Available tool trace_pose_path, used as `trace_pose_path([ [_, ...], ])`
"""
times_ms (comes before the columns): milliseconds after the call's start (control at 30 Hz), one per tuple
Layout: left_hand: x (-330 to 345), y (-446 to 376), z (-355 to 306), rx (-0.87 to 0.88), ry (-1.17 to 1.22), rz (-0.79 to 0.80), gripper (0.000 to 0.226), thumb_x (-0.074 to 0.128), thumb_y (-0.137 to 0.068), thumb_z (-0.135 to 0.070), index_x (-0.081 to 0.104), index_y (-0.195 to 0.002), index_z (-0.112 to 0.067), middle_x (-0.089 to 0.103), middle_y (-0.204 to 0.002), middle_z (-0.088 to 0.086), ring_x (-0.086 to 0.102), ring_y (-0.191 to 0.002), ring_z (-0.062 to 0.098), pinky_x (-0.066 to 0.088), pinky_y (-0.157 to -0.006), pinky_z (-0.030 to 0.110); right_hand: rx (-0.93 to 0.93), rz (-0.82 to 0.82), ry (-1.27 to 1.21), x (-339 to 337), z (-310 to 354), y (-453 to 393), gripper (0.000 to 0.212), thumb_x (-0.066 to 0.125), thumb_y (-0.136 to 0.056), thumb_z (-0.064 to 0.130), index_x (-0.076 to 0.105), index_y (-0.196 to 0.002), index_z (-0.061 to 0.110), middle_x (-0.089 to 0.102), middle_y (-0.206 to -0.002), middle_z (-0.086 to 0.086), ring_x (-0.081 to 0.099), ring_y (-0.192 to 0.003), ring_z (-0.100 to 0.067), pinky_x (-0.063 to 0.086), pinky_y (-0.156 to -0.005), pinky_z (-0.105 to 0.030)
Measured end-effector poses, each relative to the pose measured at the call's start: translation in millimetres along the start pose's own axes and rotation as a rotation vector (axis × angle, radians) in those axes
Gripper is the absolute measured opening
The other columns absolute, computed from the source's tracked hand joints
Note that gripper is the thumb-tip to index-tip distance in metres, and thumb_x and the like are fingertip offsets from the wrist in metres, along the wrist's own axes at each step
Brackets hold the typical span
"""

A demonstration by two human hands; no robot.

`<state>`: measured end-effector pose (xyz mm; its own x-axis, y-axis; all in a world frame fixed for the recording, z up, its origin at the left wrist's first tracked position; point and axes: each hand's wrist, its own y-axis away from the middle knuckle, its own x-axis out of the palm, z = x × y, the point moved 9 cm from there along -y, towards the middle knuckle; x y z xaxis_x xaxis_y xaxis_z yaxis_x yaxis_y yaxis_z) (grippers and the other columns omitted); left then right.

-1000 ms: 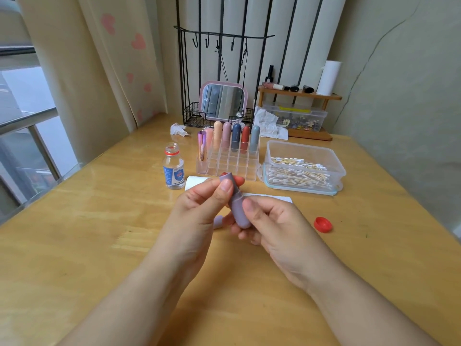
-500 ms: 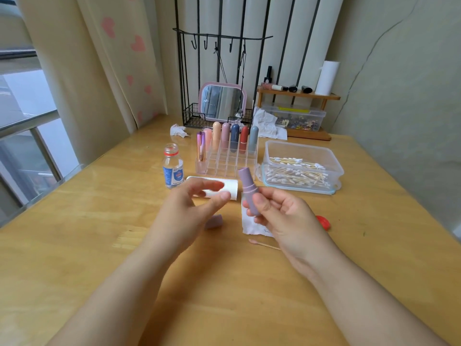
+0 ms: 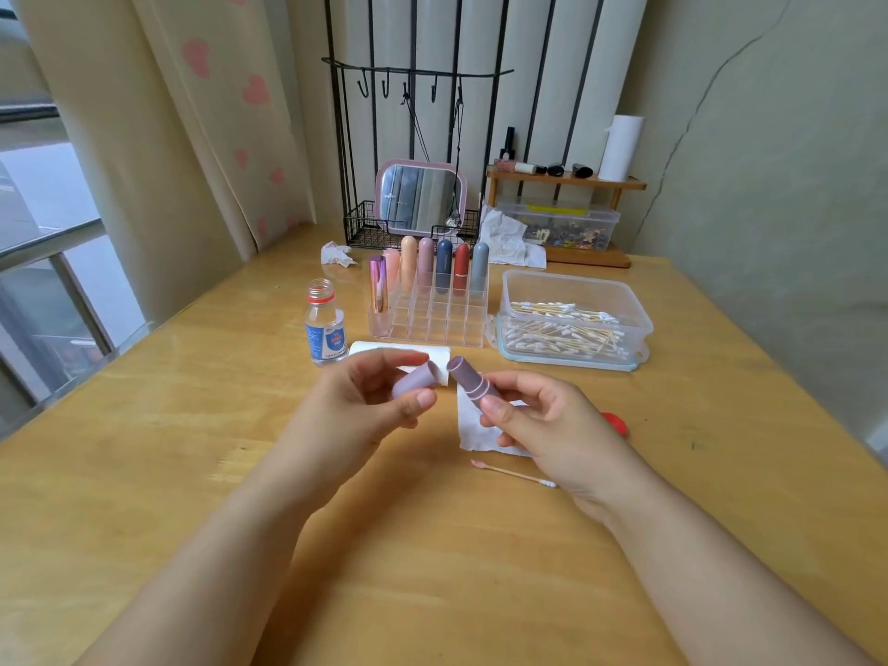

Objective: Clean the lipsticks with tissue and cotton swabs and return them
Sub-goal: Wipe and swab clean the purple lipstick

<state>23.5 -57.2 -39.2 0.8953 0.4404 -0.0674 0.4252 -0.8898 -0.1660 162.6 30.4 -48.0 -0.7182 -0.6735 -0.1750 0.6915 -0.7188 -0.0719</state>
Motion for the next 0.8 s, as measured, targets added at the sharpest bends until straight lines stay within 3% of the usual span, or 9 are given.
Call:
trace_pose_path([
  [133, 1, 0, -7, 0.023, 0.077, -0.012, 0.037, 0.074, -0.058, -0.02, 0.06, -0.09, -0.007, 0.067, -0.07, 0.001, 0.056, -0.057, 0.013, 0.047, -0.062, 0.021, -0.05, 0.04, 0.036, 2, 9, 2, 0.021, 0.061, -0.09, 0.016, 0.067, -0.11, 0.02, 0.065, -0.075, 0.018, 0.056, -0.072, 0.002, 0.046, -0.066, -0.013],
  [267, 1, 2, -12, 0.077, 0.074, -0.001, 0.03, 0.072, -0.062, -0.025, 0.066, -0.085, -0.008, 0.065, -0.07, 0.001, 0.054, -0.06, 0.01, 0.047, -0.06, 0.018, -0.097, -0.005, 0.17, -4, 17, 4, 0.022, 0.066, -0.087, 0.015, 0.07, -0.103, 0.029, 0.07, -0.1, 0.008, 0.064, -0.091, -0.011, 0.052, -0.083, -0.024],
  [333, 5, 3, -13, 0.087, 0.04, 0.015, 0.029, 0.071, -0.064, -0.028, 0.067, -0.085, -0.009, 0.065, -0.073, 0.003, 0.054, -0.062, 0.009, 0.046, -0.061, 0.018, -0.118, -0.015, 0.191, -1, 20, 6, 0.022, 0.068, -0.085, 0.014, 0.07, -0.097, 0.032, 0.068, -0.101, 0.004, 0.065, -0.087, -0.013, 0.053, -0.074, -0.023],
  [400, 10, 4, -12, 0.088, 0.017, 0.037, 0.028, 0.07, -0.066, -0.03, 0.067, -0.084, -0.009, 0.064, -0.072, 0.002, 0.053, -0.062, 0.007, 0.046, -0.063, 0.018, -0.126, -0.015, 0.166, 7, 25, 10, 0.023, 0.071, -0.083, 0.011, 0.069, -0.092, 0.033, 0.066, -0.09, 0.013, 0.06, -0.069, -0.003, 0.056, -0.063, -0.022],
  [500, 12, 4, -8, 0.073, -0.001, 0.052, 0.025, 0.07, -0.066, -0.03, 0.067, -0.08, -0.011, 0.063, -0.07, 0.001, 0.052, -0.061, 0.008, 0.044, -0.062, 0.02, -0.132, -0.05, 0.261, 11, 28, 13, 0.029, 0.075, -0.079, 0.012, 0.066, -0.081, 0.04, 0.051, -0.052, 0.023, 0.047, -0.052, 0.001, 0.06, -0.064, -0.034],
  [567, 11, 3, -7, 0.071, 0.005, 0.054, 0.022, 0.071, -0.065, -0.03, 0.067, -0.077, -0.012, 0.063, -0.068, 0.0, 0.052, -0.06, 0.008, 0.044, -0.061, 0.02, -0.147, -0.073, 0.328, 11, 28, 12, 0.032, 0.077, -0.077, 0.016, 0.068, -0.072, 0.046, 0.044, -0.048, 0.018, 0.046, -0.054, -0.005, 0.058, -0.069, -0.047],
  [633, 11, 2, -6, 0.062, 0.011, 0.053, 0.021, 0.071, -0.065, -0.03, 0.068, -0.076, -0.012, 0.065, -0.069, -0.001, 0.053, -0.061, 0.007, 0.044, -0.061, 0.019, -0.149, -0.066, 0.372, 13, 25, 10, 0.034, 0.077, -0.076, 0.022, 0.067, -0.074, 0.054, 0.041, -0.048, 0.015, 0.044, -0.056, -0.013, 0.056, -0.071, -0.051],
  [733, 13, -1, 0, 0.047, -0.013, 0.053, 0.027, 0.078, -0.071, -0.034, 0.067, -0.079, -0.011, 0.067, -0.075, 0.006, 0.055, -0.069, 0.009, 0.044, -0.066, 0.021, -0.143, -0.002, 0.436, 21, 22, 10, 0.027, 0.074, -0.079, 0.024, 0.067, -0.093, 0.047, 0.053, -0.058, 0.017, 0.045, -0.051, -0.009, 0.056, -0.068, -0.03],
  [800, 14, -2, 7, 0.02, -0.016, 0.045, 0.03, 0.077, -0.074, -0.037, 0.067, -0.09, -0.015, 0.067, -0.084, 0.014, 0.057, -0.078, 0.012, 0.046, -0.073, 0.025, -0.138, 0.059, 0.495, 30, 24, 11, 0.025, 0.069, -0.083, 0.024, 0.065, -0.103, 0.038, 0.063, -0.076, 0.015, 0.049, -0.05, -0.003, 0.043, -0.054, -0.013],
])
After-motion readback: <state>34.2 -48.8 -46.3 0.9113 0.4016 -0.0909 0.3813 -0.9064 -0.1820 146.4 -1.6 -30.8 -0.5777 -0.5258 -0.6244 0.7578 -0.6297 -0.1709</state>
